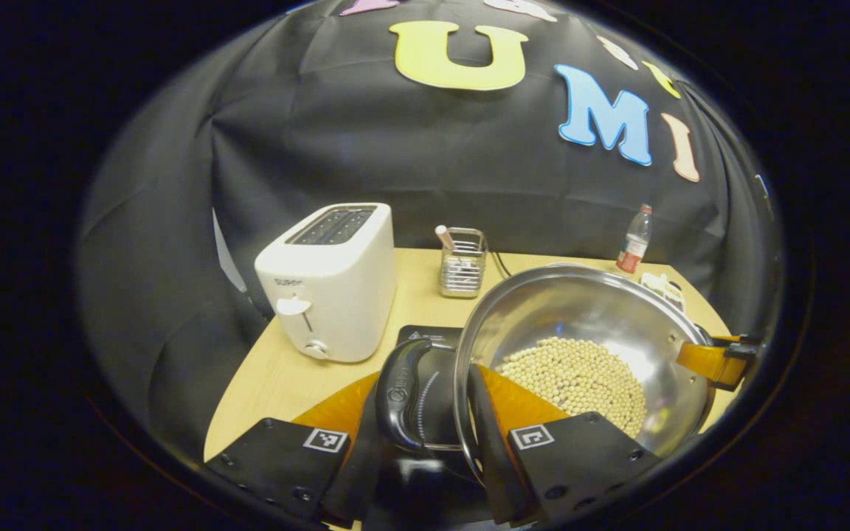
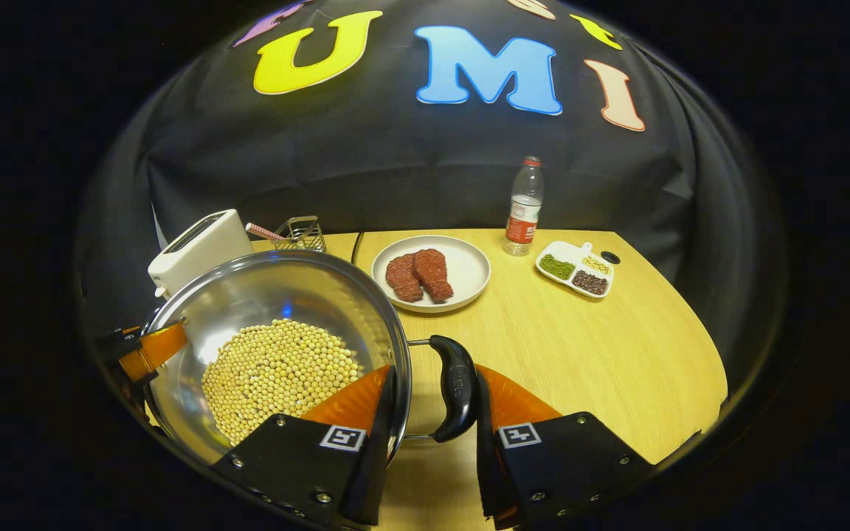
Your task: First push the handle of the pot to place it horizontally, then grasp the pot with both hands and set it on the induction cooktop.
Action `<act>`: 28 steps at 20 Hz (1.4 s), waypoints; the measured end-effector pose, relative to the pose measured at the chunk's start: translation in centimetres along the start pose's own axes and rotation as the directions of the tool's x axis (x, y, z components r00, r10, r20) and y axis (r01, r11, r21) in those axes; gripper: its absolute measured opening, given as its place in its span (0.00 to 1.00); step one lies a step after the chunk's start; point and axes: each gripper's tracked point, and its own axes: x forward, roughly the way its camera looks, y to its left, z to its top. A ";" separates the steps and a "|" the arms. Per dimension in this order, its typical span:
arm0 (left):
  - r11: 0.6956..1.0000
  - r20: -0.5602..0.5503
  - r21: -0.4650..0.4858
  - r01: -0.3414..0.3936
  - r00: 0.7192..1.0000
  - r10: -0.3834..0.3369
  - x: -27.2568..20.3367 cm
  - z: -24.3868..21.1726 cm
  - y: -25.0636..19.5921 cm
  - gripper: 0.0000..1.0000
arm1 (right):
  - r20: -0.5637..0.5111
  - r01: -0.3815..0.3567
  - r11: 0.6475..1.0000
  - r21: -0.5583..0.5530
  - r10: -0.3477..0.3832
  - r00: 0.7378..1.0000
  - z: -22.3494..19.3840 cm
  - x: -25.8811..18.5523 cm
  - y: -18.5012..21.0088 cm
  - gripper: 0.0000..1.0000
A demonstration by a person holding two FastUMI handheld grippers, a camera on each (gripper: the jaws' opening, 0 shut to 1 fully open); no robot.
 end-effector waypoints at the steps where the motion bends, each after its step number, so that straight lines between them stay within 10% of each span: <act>1: 1.000 -0.005 -0.006 -0.002 1.000 0.002 0.1 -0.2 0.6 0.66 | -0.004 -0.004 1.000 -0.004 0.004 1.000 -0.2 0.3 0.6 0.51; 10: 0.999 -0.006 -0.050 -0.017 1.000 0.017 0.6 -2.3 3.1 0.69 | 0.005 -0.050 0.999 -0.008 0.050 0.999 -0.7 1.0 2.4 0.55; 15: 0.993 0.213 0.008 -0.119 0.970 0.114 -3.9 3.9 3.8 0.96 | 0.219 -0.042 0.999 -0.023 0.046 0.975 4.2 -3.9 -1.4 0.98; 28: 0.999 0.545 0.020 -0.039 0.838 0.022 -26.0 11.6 -19.2 0.97 | 0.572 -0.054 0.993 -0.109 0.107 0.813 8.3 -22.3 -18.3 0.97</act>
